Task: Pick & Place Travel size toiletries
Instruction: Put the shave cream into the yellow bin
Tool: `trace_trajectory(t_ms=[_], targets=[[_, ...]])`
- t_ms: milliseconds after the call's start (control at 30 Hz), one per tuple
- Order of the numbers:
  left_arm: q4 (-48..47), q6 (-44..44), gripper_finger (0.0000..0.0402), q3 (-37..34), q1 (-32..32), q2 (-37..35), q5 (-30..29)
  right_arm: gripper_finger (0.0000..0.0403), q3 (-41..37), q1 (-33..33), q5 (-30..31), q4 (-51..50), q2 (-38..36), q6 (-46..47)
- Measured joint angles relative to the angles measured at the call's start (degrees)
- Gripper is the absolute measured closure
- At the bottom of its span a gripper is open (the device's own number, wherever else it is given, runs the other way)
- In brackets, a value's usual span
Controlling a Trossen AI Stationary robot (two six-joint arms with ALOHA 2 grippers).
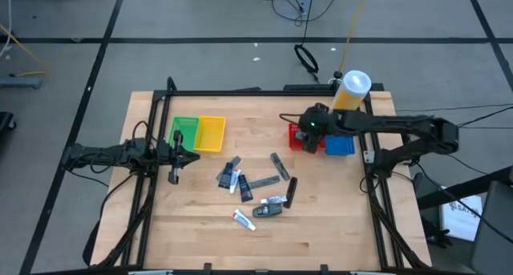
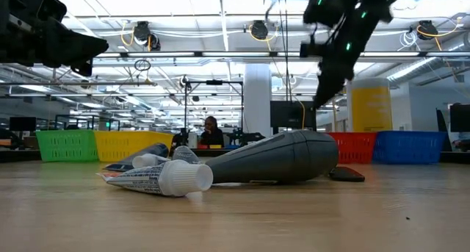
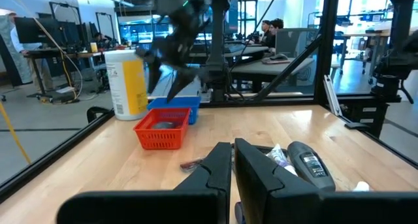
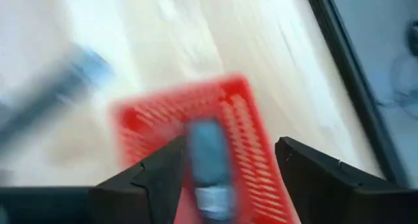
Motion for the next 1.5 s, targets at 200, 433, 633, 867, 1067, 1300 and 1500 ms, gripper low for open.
trace_trajectory(t_ms=[200, 433, 633, 867, 1067, 1300, 1500], targets=[[4.04, -0.24, 0.0378, -0.02, 0.02, 0.02, -0.96, 0.0198, -10.44, 13.16, -1.13, 29.8, -4.75, 8.09], [10.9, -2.44, 0.0378, -0.02, 0.02, 0.02, -0.43, 0.0212, -27.88, 24.44, 0.88, 80.55, 6.49, 8.66], [21.87, -9.69, 0.0378, 0.0, -0.6, 3.45, 0.29, 0.0225, -27.38, 28.93, 9.07, 92.45, 20.44, 9.27], [27.61, -9.13, 0.0378, 1.25, -4.64, 19.09, -13.4, 0.0234, -23.78, 28.81, 10.05, 93.59, 30.43, 9.21], [12.45, -14.64, 0.0378, 13.75, -10.02, 38.12, -25.71, 0.0234, -23.48, 27.09, 10.14, 96.28, 34.57, 9.21], [-22.44, -35.89, 0.0378, 35.0, -13.57, 59.06, -26.32, 0.0234, -23.48, 26.4, 10.04, 96.49, 36.69, 10.62], [-27.23, -47.61, 0.0378, 40.74, -13.94, 71.98, -14.03, 0.0234, -23.55, 26.47, 9.73, 96.31, 38.58, 11.97]])
